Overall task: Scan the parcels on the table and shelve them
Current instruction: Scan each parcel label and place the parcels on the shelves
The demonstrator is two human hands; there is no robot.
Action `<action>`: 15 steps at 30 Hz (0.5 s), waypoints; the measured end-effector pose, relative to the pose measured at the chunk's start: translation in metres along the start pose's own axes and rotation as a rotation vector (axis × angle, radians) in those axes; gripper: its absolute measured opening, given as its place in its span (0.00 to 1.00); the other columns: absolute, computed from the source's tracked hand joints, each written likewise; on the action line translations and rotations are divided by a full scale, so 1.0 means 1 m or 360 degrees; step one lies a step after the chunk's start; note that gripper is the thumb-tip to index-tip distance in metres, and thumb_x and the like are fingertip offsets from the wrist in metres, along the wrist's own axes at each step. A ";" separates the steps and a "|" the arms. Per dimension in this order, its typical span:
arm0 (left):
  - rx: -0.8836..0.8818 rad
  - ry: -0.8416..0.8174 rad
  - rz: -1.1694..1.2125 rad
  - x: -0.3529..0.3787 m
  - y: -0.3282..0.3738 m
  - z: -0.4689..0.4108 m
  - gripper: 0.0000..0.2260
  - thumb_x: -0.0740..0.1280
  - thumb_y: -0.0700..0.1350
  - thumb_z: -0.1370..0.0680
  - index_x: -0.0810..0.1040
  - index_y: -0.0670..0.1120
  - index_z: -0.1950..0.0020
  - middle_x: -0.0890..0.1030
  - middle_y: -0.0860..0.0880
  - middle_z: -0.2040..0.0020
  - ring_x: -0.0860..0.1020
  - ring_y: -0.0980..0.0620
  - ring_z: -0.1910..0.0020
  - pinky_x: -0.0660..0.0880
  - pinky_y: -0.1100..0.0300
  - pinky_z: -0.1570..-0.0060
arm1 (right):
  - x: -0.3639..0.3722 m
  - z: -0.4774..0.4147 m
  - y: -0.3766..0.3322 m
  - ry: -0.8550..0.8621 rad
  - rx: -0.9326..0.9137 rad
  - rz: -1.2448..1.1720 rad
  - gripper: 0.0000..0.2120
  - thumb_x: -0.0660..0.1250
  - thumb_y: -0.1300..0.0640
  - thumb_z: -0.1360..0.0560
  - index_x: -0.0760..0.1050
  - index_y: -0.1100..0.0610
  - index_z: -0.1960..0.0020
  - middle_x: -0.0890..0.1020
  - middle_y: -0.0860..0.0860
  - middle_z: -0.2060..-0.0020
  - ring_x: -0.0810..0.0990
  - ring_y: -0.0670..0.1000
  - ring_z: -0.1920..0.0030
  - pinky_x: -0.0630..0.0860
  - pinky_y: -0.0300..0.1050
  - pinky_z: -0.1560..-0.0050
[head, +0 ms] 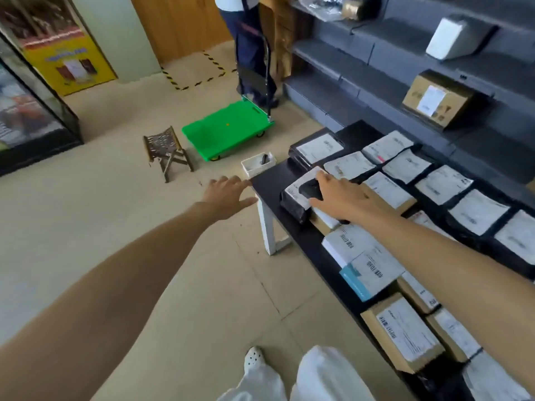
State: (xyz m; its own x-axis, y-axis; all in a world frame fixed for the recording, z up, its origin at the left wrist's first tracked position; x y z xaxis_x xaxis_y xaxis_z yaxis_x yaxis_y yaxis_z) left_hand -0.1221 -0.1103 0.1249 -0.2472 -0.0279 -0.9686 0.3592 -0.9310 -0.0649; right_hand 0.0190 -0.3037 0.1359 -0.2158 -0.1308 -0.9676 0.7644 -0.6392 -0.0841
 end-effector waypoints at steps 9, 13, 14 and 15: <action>0.0085 -0.0210 0.0173 0.043 0.075 -0.130 0.25 0.47 0.65 0.18 0.68 0.55 0.27 0.72 0.48 0.30 0.71 0.41 0.33 0.68 0.45 0.37 | 0.039 -0.055 0.118 -0.0150 0.0236 -0.0063 0.26 0.61 0.43 0.20 0.60 0.60 0.32 0.74 0.59 0.37 0.77 0.63 0.45 0.69 0.52 0.56; 0.0014 -0.0421 0.0232 0.074 0.099 -0.160 0.28 0.46 0.65 0.18 0.57 0.55 0.21 0.61 0.48 0.23 0.64 0.41 0.27 0.65 0.42 0.32 | 0.048 -0.085 0.151 -0.0167 0.0248 -0.0060 0.26 0.62 0.43 0.20 0.60 0.60 0.33 0.74 0.59 0.37 0.77 0.64 0.45 0.69 0.52 0.58; -0.0025 -0.0476 0.0274 0.081 0.104 -0.166 0.30 0.45 0.67 0.19 0.53 0.55 0.20 0.58 0.48 0.21 0.61 0.41 0.25 0.64 0.41 0.31 | 0.051 -0.091 0.157 -0.0171 0.0250 -0.0069 0.25 0.62 0.43 0.20 0.61 0.59 0.33 0.74 0.59 0.38 0.77 0.63 0.45 0.68 0.52 0.58; -0.0070 -0.0512 0.0324 0.087 0.108 -0.170 0.33 0.45 0.70 0.21 0.50 0.55 0.19 0.55 0.48 0.20 0.59 0.40 0.24 0.63 0.40 0.30 | 0.053 -0.096 0.159 -0.0168 0.0249 -0.0079 0.24 0.62 0.43 0.20 0.61 0.59 0.34 0.74 0.59 0.38 0.77 0.63 0.45 0.68 0.52 0.58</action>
State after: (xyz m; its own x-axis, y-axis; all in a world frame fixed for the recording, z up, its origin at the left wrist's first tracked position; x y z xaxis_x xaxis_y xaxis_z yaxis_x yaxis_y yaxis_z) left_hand 0.0478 -0.1516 -0.0070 -0.4343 -0.3298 -0.8382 0.4664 -0.8784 0.1040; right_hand 0.1872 -0.3395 0.0487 -0.3199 -0.1697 -0.9321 0.6493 -0.7557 -0.0853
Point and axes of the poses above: each hand's wrist, its own z-axis away from the middle knuckle, its own x-axis out of the palm, y = z × x, the point moved 8 cm from there along -z, towards the middle knuckle
